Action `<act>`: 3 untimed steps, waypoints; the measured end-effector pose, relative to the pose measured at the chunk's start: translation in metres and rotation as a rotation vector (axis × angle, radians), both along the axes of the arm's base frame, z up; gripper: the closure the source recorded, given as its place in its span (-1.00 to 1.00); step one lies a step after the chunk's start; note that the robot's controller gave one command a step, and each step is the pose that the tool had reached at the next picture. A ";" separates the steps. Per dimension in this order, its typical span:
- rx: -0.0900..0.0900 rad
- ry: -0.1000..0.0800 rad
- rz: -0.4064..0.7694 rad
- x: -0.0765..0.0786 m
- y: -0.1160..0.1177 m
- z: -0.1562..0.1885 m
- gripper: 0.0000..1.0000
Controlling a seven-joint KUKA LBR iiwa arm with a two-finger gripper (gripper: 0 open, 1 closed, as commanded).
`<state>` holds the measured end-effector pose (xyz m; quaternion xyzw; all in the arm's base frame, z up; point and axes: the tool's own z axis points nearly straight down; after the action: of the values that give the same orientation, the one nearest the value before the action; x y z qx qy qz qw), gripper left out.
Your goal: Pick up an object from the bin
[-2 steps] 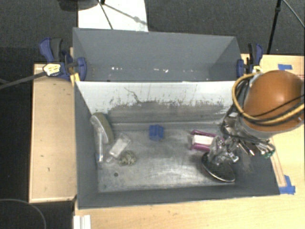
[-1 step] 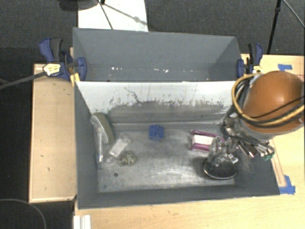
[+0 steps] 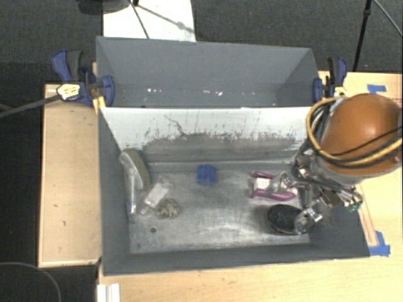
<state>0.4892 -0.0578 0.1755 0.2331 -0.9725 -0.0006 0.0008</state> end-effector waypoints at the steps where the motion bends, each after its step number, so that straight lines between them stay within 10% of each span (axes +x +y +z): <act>1: -0.003 -0.010 0.298 0.047 -0.033 0.033 -1.00; 2: -0.009 -0.024 0.252 0.062 -0.037 -0.076 -1.00; 3: -0.002 -0.022 0.248 0.061 -0.034 -0.080 1.00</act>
Offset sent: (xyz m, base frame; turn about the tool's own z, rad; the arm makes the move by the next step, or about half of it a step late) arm 0.0444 -0.0315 0.0311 -0.3012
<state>0.5503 -0.0922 0.0960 0.3516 -0.9361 0.0032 -0.0096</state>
